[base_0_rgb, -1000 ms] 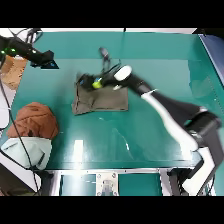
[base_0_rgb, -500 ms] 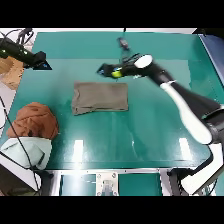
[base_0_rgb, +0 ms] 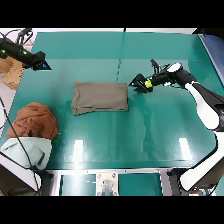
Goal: Fold the shirts.
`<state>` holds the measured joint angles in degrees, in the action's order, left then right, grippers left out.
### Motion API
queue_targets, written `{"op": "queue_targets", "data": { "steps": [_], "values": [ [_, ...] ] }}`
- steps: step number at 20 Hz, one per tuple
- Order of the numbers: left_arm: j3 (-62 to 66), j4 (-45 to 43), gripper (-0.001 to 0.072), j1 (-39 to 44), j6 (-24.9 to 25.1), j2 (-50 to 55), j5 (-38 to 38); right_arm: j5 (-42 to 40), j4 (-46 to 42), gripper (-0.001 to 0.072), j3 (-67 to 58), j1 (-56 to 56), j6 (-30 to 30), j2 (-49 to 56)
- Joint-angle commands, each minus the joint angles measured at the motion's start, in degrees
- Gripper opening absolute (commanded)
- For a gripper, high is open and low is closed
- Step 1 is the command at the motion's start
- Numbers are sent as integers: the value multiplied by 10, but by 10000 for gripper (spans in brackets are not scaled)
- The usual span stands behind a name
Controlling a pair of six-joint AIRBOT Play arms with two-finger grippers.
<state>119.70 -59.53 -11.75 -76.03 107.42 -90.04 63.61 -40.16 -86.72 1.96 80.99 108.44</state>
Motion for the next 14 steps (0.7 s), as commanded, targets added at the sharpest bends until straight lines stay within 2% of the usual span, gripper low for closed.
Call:
{"op": "queue_targets", "data": {
  "steps": [1, 7, 8, 9, 10, 11, 14],
  "values": [
    [-1, -1, 24, 0, 0, 0, 0, 16, 45, 540, -13, 25, -18, 46],
    [-43, 0, 24, 0, 0, 0, 4, 17, 46, 524, -26, 90, -22, 69],
    [-43, 2, 24, 0, 0, 0, 6, 22, 46, 270, -36, 89, -22, 69],
    [-43, 6, 24, 0, 0, 0, 7, 29, 46, 77, -49, 85, -21, 68],
    [-43, 7, 24, 0, 0, 0, 6, 37, 46, 31, -63, 79, -19, 65],
    [-43, 10, 24, 0, 0, 0, 6, 37, 46, 19, -73, 71, -14, 58],
    [-43, 10, 24, 0, 0, 0, 6, 34, 17, 17, -89, 17, 8, 14]
  ]
}}
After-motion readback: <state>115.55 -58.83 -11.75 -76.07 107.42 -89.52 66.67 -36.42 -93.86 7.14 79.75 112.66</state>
